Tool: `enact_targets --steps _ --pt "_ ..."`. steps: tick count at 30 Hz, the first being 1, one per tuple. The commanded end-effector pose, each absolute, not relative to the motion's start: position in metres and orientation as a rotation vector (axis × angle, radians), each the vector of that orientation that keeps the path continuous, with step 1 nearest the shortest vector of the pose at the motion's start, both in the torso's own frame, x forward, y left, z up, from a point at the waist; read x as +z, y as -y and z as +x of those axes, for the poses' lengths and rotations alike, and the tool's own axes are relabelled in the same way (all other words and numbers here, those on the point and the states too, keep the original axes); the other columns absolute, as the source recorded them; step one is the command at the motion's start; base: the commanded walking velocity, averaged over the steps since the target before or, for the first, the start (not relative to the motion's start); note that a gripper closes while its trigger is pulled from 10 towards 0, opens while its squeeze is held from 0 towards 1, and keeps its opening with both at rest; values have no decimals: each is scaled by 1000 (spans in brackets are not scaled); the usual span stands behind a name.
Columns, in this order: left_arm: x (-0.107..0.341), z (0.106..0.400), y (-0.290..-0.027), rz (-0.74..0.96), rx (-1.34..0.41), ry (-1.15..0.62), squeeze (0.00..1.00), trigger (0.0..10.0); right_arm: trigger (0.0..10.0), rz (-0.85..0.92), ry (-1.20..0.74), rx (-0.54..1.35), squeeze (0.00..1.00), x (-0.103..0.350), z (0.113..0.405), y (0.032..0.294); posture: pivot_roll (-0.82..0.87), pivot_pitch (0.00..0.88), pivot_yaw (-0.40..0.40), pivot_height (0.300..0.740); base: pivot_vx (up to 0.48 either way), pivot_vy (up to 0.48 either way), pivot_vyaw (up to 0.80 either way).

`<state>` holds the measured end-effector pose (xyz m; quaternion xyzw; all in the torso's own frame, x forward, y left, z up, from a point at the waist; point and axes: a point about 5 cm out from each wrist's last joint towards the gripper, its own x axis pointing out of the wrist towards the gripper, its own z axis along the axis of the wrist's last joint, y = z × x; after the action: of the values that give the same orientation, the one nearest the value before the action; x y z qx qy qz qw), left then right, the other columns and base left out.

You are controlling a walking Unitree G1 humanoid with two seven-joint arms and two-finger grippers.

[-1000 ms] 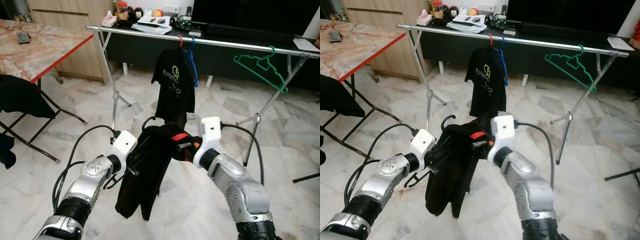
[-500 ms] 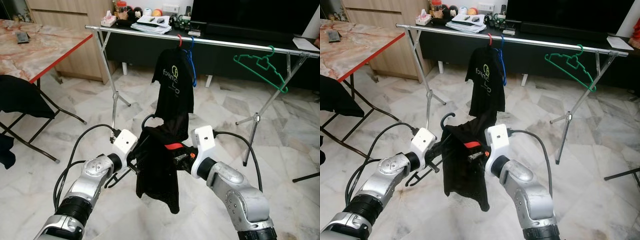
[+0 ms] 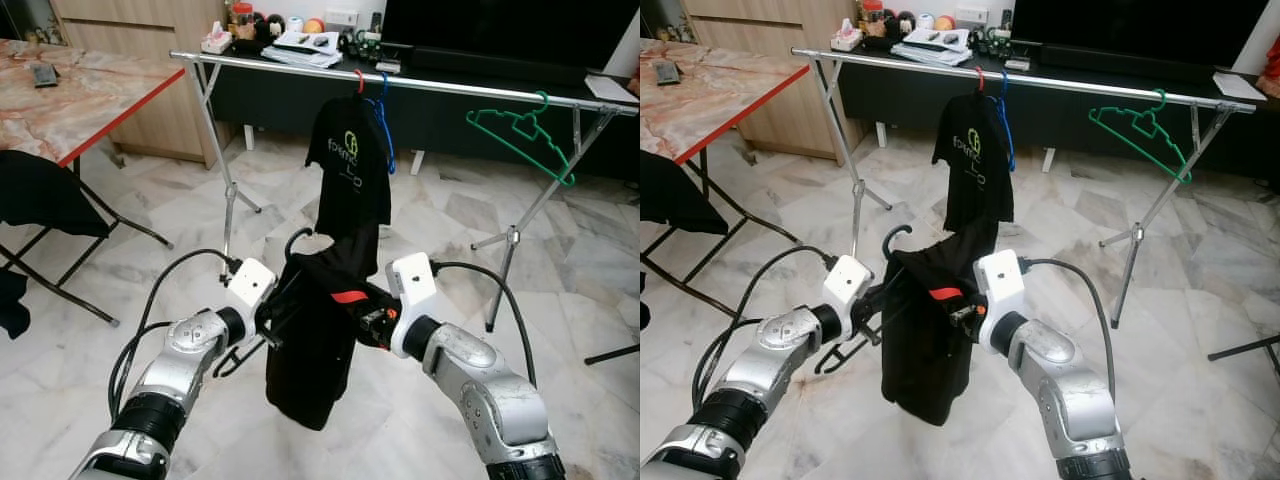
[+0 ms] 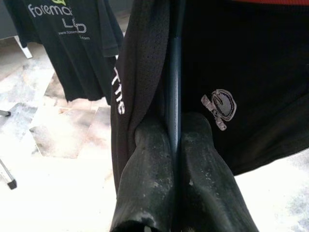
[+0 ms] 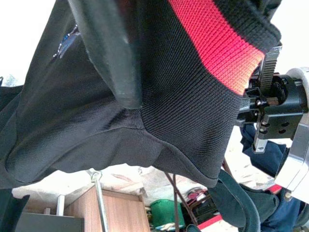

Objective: Hang hanger

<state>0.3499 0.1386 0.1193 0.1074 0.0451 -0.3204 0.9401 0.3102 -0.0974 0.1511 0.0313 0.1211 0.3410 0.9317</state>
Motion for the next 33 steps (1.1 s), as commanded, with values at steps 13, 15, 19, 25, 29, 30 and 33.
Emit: enact_targets --steps 13,15,19,25,29,30,33 --pt "129 354 -141 205 -620 -39 0 10000 10000 7 -254 713 1000 147 305 100 -63 115 -52 740 0 0 0" --pt "129 354 -141 205 -619 -38 0 10000 10000 5 -256 712 1000 147 305 100 -64 115 -52 740 0 0 0" --pt "130 355 -142 198 -607 -34 0 10000 10000 -7 -264 712 1000 146 304 102 -65 115 -53 740 0 0 0" --pt "130 355 -142 195 -605 -34 0 10000 10000 -38 -278 711 1000 142 303 104 -65 115 -53 740 0 0 0" --pt "128 353 -142 202 -629 -44 0 10000 10000 -83 -275 709 1000 142 302 110 -67 115 -54 740 0 0 0" --pt "124 349 -142 218 -665 -63 0 10000 10000 -133 -268 665 157 144 306 121 -67 115 -54 740 0 0 0" --pt "122 347 -143 225 -682 -74 0 10000 10000 -153 -263 632 55 146 309 129 -67 115 -54 740 0 0 0"
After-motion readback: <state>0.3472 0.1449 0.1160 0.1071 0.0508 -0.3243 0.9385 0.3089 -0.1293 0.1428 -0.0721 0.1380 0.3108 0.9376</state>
